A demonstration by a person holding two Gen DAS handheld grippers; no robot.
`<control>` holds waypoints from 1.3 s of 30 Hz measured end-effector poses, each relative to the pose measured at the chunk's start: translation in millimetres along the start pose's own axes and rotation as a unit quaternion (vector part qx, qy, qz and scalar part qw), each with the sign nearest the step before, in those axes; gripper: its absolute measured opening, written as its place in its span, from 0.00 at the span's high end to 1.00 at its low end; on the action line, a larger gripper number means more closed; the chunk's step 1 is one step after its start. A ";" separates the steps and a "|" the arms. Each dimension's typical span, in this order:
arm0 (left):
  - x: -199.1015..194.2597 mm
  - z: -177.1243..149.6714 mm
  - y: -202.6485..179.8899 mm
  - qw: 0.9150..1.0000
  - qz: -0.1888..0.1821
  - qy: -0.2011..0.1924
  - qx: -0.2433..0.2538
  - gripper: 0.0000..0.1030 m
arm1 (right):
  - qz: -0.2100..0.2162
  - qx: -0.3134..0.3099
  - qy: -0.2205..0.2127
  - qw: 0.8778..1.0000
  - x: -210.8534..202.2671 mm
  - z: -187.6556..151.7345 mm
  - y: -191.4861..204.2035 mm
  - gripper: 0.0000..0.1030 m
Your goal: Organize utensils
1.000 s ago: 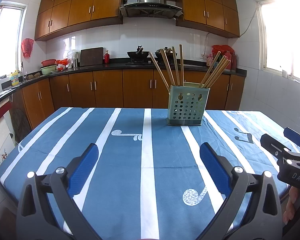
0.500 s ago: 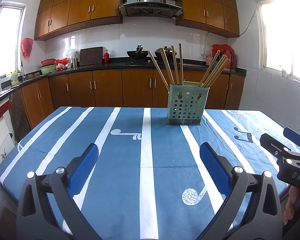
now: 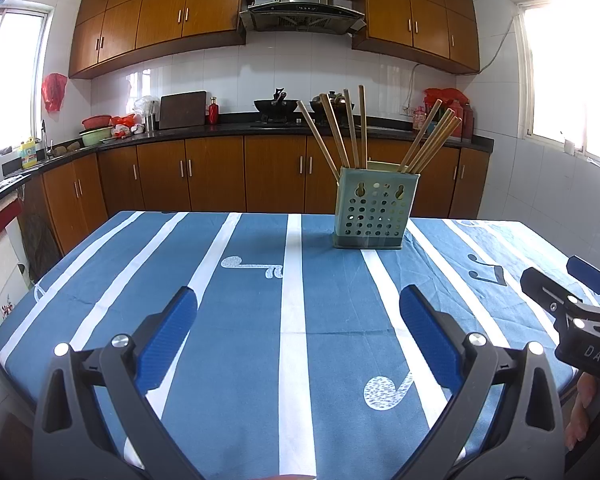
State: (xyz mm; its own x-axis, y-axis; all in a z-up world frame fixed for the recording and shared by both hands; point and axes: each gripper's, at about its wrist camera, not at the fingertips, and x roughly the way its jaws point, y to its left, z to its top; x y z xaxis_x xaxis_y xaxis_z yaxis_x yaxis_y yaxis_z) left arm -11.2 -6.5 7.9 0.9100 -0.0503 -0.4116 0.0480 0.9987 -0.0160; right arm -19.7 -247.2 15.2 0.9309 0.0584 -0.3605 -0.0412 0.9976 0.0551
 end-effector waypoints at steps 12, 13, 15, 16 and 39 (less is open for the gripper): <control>0.6 0.1 -1.0 1.000 -0.001 0.001 -0.001 0.04 | 0.000 0.000 0.001 1.000 -0.1 0.8 0.2 0.02; 0.8 1.1 -0.3 1.000 0.000 0.001 0.000 0.04 | 0.000 0.000 0.001 1.000 -0.1 1.0 0.3 0.02; 0.6 0.2 -1.3 1.000 0.000 0.001 0.000 0.04 | 0.000 0.000 0.001 1.000 -0.2 0.0 1.0 0.02; 0.7 0.9 -0.7 1.000 0.000 0.001 0.000 0.04 | 0.000 0.000 0.001 1.000 -0.1 0.2 1.0 0.02; -2.1 1.5 0.4 1.000 -0.002 0.007 -0.005 0.04 | 0.001 0.002 0.002 1.000 -1.3 1.4 0.0 0.02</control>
State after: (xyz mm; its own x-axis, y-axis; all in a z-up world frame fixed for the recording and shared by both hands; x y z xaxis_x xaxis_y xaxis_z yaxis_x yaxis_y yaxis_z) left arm -12.5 -6.0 10.1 0.9044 -0.0538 -0.4234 0.0468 0.9985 -0.0269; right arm -20.5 -247.3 17.0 0.9294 0.0596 -0.3643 -0.0410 0.9974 0.0584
